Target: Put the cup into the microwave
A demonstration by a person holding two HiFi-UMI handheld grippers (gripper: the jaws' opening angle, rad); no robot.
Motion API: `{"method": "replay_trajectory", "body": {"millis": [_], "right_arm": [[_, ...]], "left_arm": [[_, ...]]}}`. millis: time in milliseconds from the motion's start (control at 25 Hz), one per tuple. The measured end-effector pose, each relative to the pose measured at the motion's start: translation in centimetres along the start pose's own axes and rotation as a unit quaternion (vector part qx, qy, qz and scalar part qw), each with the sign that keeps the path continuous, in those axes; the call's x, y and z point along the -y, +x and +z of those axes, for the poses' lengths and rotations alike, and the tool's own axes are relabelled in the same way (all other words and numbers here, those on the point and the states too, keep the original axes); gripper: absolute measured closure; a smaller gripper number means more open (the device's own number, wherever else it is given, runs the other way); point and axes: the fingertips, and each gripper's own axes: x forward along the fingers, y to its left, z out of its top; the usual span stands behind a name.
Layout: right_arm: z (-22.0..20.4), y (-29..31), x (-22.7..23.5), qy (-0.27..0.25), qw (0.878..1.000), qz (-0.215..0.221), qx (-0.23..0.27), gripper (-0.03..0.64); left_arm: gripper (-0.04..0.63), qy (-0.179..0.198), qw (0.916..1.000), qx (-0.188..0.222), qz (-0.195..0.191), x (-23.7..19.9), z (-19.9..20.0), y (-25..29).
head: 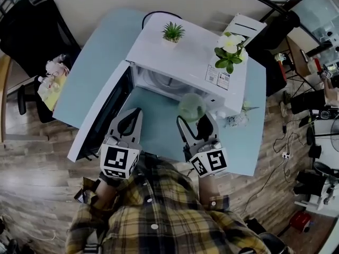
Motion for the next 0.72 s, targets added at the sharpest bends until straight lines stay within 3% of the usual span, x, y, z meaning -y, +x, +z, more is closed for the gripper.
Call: {"method": "replay_trajectory", "body": {"millis": [720], "right_arm": [[-1.7, 0.6, 0.7, 0.008, 0.999, -0.029, -0.017, 0.307]], "left_arm": [[0.604, -0.003, 0.9994, -0.017, -0.029, -0.2, -1.0, 1.3]]}}
